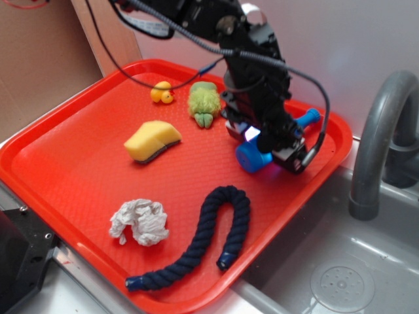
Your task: Grab the blue bottle.
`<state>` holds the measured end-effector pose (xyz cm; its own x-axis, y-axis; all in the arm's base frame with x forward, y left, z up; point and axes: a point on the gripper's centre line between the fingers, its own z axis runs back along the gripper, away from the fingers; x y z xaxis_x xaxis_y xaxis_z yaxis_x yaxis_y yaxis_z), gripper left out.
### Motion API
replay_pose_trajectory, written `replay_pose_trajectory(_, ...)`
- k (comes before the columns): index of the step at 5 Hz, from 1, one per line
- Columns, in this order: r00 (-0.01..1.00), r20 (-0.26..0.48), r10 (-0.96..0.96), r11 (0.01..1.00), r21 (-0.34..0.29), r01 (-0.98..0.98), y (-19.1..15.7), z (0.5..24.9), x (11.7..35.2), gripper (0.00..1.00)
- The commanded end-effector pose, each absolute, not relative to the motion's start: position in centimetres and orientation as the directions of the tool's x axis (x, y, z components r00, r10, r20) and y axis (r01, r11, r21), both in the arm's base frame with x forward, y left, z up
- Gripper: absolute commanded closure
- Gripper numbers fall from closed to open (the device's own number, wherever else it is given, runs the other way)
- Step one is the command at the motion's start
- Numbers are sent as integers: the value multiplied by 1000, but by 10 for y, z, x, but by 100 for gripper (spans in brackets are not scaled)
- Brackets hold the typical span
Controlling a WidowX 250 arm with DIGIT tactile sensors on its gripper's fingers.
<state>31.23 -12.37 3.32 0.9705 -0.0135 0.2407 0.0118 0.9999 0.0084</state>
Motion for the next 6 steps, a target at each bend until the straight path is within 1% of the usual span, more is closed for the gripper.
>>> replay_pose_trajectory(1,969,245,-23,996,87,2,-111,102,290,100)
replay_pose_trajectory(2,984,170,44,990,125,-66,-91,153,272,100)
replay_pose_trajectory(3,979,172,105,985,118,-126,-68,200,255,100)
replay_pose_trajectory(4,974,180,137,985,83,-154,-47,246,240,100)
replay_pose_trajectory(5,965,228,128,987,66,-146,-39,271,233,100)
replay_pose_trajectory(6,969,233,82,992,71,-101,-38,271,231,100)
